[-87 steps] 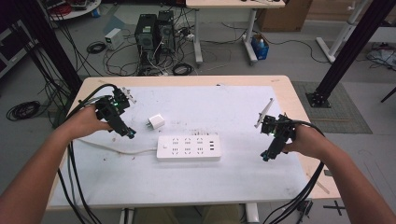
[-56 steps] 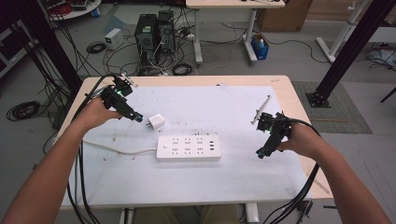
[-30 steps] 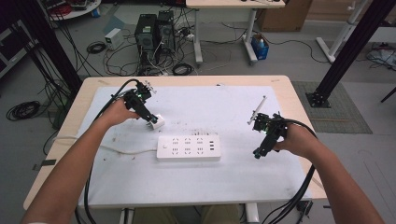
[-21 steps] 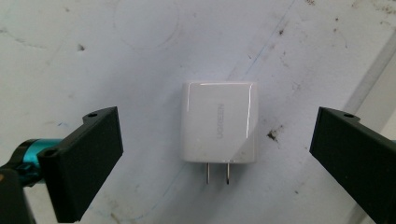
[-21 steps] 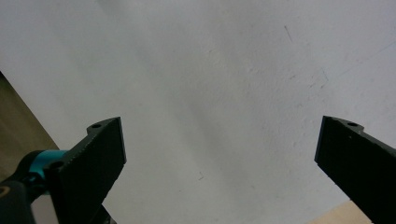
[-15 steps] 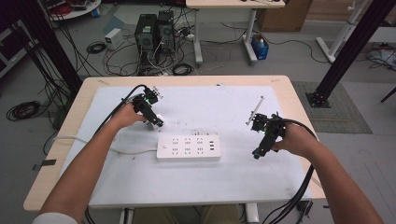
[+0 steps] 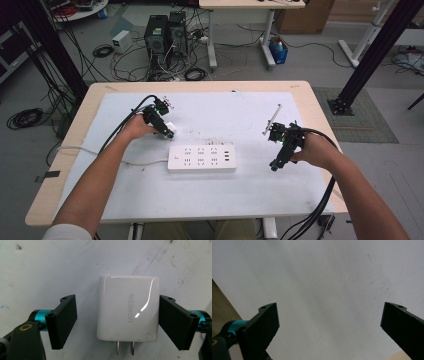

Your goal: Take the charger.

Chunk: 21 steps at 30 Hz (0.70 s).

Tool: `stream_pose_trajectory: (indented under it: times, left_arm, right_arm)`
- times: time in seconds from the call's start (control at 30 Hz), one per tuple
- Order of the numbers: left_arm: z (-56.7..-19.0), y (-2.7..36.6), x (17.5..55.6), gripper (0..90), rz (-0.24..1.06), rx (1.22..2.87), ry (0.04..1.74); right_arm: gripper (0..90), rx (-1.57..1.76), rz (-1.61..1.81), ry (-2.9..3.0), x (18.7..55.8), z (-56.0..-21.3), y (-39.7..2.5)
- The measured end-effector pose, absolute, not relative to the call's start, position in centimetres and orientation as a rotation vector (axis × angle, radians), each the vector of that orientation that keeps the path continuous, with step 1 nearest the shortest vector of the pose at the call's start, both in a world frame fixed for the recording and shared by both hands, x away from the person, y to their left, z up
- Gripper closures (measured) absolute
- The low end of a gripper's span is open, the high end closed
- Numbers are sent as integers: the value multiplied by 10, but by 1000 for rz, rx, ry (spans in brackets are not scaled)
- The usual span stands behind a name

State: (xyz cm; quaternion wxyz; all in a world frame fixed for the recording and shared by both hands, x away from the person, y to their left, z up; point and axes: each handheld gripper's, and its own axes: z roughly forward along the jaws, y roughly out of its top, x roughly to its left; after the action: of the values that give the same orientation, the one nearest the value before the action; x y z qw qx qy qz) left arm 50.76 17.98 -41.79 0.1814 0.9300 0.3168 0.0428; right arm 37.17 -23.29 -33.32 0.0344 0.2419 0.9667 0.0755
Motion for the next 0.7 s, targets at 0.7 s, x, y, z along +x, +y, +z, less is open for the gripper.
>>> stream_pose_trajectory:
  times: [0.7]
  left_arm:
    - [-395, 188, 496, 426, 117, 2616, 846]
  right_arm:
    - [12, 768, 255, 2958, 370, -336, -236]
